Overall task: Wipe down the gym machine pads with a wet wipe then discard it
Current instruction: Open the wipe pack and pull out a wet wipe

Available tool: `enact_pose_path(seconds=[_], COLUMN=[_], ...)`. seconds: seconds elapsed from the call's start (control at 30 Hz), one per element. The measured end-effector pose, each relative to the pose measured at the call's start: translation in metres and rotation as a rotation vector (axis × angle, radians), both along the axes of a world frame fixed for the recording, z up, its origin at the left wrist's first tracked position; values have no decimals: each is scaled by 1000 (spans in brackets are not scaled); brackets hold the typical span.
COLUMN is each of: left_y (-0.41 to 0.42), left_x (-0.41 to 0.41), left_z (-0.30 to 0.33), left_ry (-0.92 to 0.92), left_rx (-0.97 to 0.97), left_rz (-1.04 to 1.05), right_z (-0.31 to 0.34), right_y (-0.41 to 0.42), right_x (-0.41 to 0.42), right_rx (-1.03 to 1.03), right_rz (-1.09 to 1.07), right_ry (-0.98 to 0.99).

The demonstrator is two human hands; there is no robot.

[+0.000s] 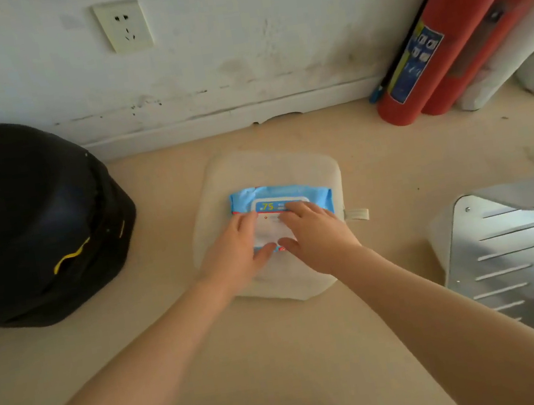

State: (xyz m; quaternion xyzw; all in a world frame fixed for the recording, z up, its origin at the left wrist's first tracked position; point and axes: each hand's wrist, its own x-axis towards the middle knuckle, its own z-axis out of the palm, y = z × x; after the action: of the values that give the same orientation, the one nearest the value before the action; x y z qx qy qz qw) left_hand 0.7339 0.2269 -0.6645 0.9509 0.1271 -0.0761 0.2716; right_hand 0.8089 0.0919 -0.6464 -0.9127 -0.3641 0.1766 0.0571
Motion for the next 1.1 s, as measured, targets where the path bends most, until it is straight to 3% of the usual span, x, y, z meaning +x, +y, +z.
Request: enact_pose_path(seconds=[0.17,0.37,0.43,0.63,0.73,0.77,0.9,1.03,1.1], left_y=[-12,-8,-5,-7,-8,-8,-9,-9,-8], left_x=[10,16,18,15,13,13,13,15,17], left_z=[-14,-16,-19,-28,-29,-31,-31,-28,-30], left_ry=[-45,1,-21,-78,-116,-133,-102,-128,-195], left_rx=[-55,-11,-16,30,40,38,77,169,392], left_rz=[154,202,220,252,235,229,199,158,37], right_z=[-18,-22,-19,-8,-11,-14,-30,-21,-17], right_y=[3,5,6,25,27,26,18,3,-5], right_x=[12,22,25,57,55,52,45,58,64], right_rx=[-2,-93,-31,249,498,531,252,190,72], right_rz=[-2,147,132,-390,-593,-534,-11,67,155], right_ry=[-110,-240,-259,-184,-16,32,41,91,71])
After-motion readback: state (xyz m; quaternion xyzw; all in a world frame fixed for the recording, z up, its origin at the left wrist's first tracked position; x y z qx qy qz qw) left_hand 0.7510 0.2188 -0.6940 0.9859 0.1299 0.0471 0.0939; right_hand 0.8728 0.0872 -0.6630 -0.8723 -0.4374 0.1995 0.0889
